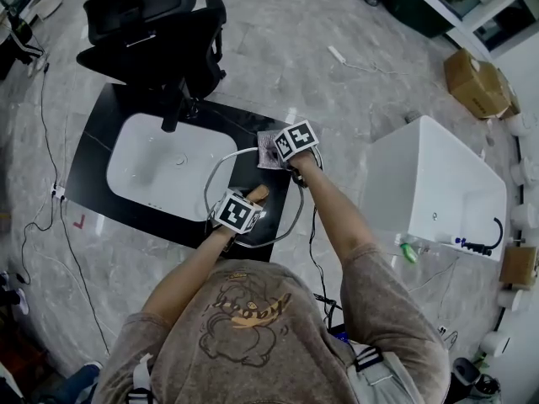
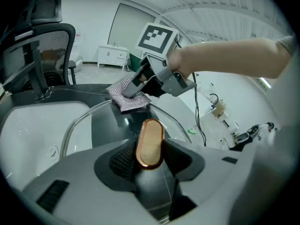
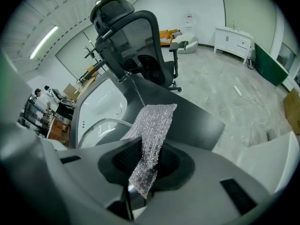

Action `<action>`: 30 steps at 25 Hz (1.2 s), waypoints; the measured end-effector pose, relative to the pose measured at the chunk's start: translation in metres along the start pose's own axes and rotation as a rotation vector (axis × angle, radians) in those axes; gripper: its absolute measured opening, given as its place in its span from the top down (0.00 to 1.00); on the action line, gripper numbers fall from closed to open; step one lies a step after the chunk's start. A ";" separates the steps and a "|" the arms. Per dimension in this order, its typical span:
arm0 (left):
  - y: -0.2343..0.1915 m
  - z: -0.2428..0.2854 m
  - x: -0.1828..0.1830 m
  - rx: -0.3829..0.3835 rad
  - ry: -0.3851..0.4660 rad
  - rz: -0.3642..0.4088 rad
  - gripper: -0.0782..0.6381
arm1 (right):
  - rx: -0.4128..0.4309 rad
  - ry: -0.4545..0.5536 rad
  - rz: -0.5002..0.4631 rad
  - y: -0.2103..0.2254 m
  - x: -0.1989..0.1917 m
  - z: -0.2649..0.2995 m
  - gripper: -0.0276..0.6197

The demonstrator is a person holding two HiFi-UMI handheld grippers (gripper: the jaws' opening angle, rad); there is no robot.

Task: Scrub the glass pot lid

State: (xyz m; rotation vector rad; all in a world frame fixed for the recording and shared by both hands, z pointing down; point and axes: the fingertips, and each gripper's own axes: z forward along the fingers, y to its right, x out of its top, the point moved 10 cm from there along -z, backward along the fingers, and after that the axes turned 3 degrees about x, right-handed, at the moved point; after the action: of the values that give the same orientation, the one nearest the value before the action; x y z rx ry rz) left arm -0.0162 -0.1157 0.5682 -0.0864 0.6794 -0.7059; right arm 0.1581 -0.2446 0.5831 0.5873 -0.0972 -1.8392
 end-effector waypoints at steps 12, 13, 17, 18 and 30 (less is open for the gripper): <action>0.000 0.001 -0.003 0.013 0.021 -0.011 0.62 | 0.095 -0.059 -0.264 -0.084 0.041 0.045 0.82; 0.000 0.001 -0.004 0.017 0.025 -0.011 0.62 | 0.106 -0.068 -0.290 -0.090 0.042 0.048 0.82; -0.001 0.003 -0.006 0.026 0.044 -0.008 0.62 | 0.197 -0.121 -0.382 -0.119 0.042 0.061 0.82; -0.001 0.004 -0.007 0.028 0.045 -0.009 0.62 | 0.228 -0.138 -0.396 -0.126 0.040 0.064 0.82; -0.001 0.005 -0.005 0.030 0.062 -0.009 0.62 | 0.396 -0.279 -0.525 -0.175 0.024 0.085 0.82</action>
State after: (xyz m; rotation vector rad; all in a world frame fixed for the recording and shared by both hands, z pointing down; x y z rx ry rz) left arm -0.0166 -0.1135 0.5751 -0.0400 0.7275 -0.7300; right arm -0.0369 -0.2238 0.5881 0.6662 -0.5470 -2.4319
